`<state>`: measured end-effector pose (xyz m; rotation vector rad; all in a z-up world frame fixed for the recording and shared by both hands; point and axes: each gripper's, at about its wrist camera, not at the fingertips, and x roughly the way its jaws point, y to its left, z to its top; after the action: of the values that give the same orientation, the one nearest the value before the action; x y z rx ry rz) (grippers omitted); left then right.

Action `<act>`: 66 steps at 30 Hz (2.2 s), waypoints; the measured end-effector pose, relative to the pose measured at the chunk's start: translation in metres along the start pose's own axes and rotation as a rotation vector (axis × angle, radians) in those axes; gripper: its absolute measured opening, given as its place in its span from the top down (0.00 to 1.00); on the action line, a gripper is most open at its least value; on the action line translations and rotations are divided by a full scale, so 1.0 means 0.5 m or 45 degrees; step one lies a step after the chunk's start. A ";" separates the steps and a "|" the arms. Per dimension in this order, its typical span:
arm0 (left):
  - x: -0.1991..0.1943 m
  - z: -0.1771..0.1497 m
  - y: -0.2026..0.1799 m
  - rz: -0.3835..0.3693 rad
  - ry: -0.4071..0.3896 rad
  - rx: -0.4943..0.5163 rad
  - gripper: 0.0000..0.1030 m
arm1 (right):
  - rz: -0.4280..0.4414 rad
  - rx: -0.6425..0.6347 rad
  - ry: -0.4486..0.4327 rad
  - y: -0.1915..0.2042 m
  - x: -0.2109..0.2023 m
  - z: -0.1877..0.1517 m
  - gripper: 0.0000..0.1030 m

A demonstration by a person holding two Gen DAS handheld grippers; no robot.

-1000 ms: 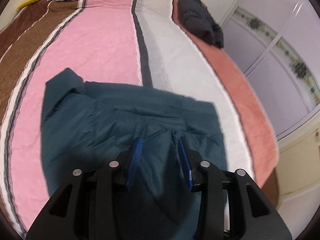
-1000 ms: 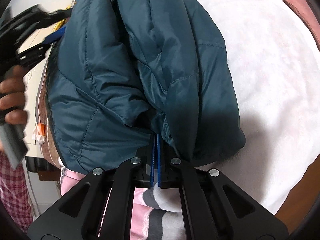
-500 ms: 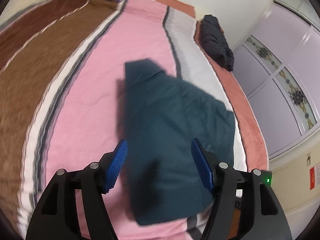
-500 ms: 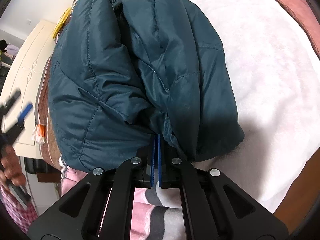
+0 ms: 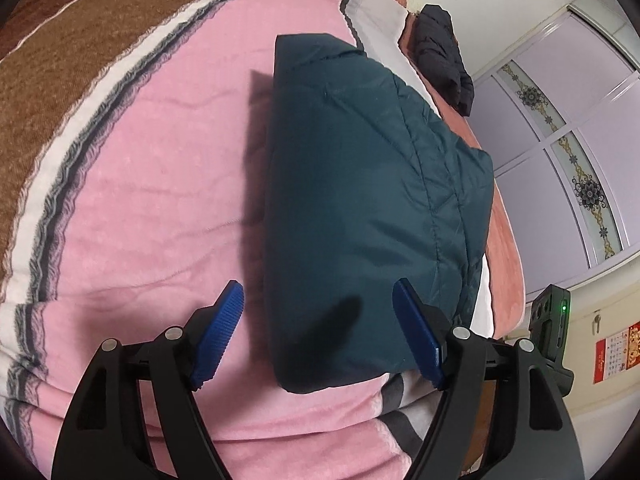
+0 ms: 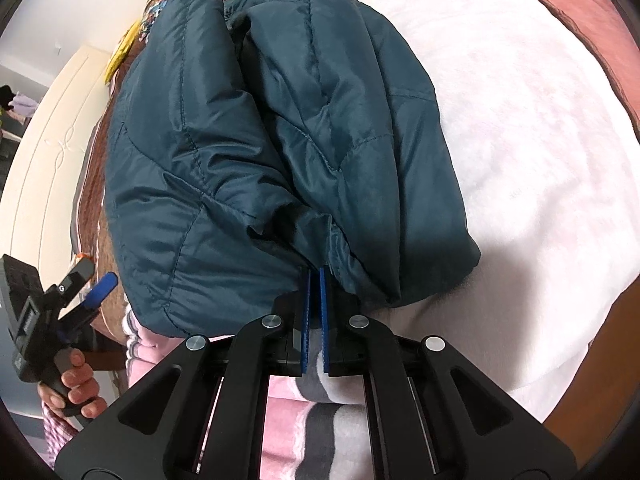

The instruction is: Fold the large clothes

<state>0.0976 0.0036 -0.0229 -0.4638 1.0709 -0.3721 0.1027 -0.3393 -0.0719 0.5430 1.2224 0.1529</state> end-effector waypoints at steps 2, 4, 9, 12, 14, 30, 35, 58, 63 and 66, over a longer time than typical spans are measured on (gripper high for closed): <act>0.007 0.002 0.000 -0.004 0.008 0.002 0.28 | 0.002 0.004 0.001 -0.005 -0.003 -0.002 0.97; 0.012 0.001 0.002 -0.012 0.012 0.001 0.28 | 0.004 0.008 0.003 -0.009 -0.007 0.000 0.97; 0.022 0.004 -0.009 -0.041 0.018 0.013 0.27 | 0.007 0.011 0.009 -0.015 -0.018 0.001 0.96; 0.031 0.004 -0.017 -0.037 0.023 0.035 0.26 | 0.013 0.004 0.011 -0.019 -0.024 0.003 0.96; 0.036 0.004 -0.018 -0.037 0.031 0.040 0.26 | 0.020 0.005 0.014 -0.021 -0.028 0.003 0.94; 0.059 0.020 -0.014 -0.067 0.054 0.054 0.26 | 0.035 0.007 -0.239 -0.053 -0.181 0.074 0.45; 0.061 0.028 -0.014 -0.072 0.051 0.063 0.22 | 0.011 0.056 -0.180 -0.082 -0.140 0.133 0.41; 0.130 0.054 0.043 -0.213 0.153 -0.026 0.09 | 0.104 0.166 0.042 -0.161 0.019 0.192 0.34; 0.119 0.053 0.030 -0.193 0.122 0.027 0.27 | 0.179 0.102 0.054 -0.133 0.023 0.191 0.70; 0.102 0.050 0.019 -0.149 0.071 0.086 0.41 | 0.145 0.037 0.026 -0.108 0.017 0.185 0.75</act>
<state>0.1429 -0.0095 -0.0561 -0.4594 1.0843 -0.5254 0.1815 -0.4115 -0.0830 0.6384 1.2153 0.2381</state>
